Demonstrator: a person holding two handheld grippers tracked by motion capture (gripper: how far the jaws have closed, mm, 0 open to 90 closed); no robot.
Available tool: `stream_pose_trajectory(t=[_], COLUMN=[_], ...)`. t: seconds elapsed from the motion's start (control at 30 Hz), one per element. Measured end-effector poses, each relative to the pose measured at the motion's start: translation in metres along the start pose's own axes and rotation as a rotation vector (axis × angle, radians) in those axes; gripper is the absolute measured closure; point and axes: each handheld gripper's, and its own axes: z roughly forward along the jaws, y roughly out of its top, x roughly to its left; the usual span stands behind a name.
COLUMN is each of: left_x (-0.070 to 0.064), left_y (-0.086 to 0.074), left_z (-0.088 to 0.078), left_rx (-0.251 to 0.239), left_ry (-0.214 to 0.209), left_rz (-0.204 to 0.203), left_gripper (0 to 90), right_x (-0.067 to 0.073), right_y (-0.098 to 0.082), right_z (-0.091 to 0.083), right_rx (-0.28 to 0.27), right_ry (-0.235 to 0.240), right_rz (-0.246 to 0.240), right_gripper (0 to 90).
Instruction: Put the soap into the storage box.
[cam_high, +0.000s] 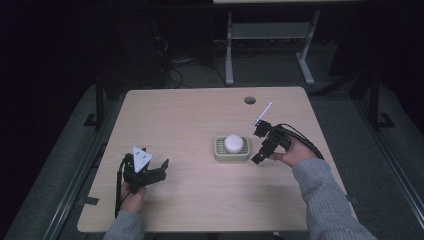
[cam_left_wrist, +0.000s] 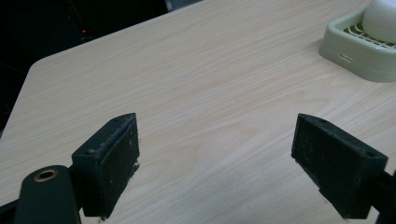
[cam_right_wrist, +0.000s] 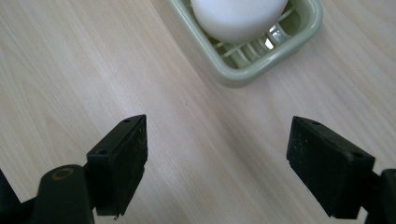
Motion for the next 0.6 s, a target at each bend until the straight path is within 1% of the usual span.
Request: stream_pose_trajectory(t=[0.23, 0.6], left_x=[0.000, -0.001], left_y=[0.000, 0.000], left_z=[0.000, 0.000], left_rx=[-0.002, 0.000], left_ry=[0.000, 0.000], left_rz=[0.000, 0.001], left_gripper=[14.8, 14.8], right_x=[0.001, 0.000], right_y=[-0.014, -0.030], right_z=[0.003, 0.005], right_rx=[-0.007, -0.020], right_ry=[0.004, 0.010], right_rz=[0.013, 0.034], right_gripper=[19.9, 20.3])
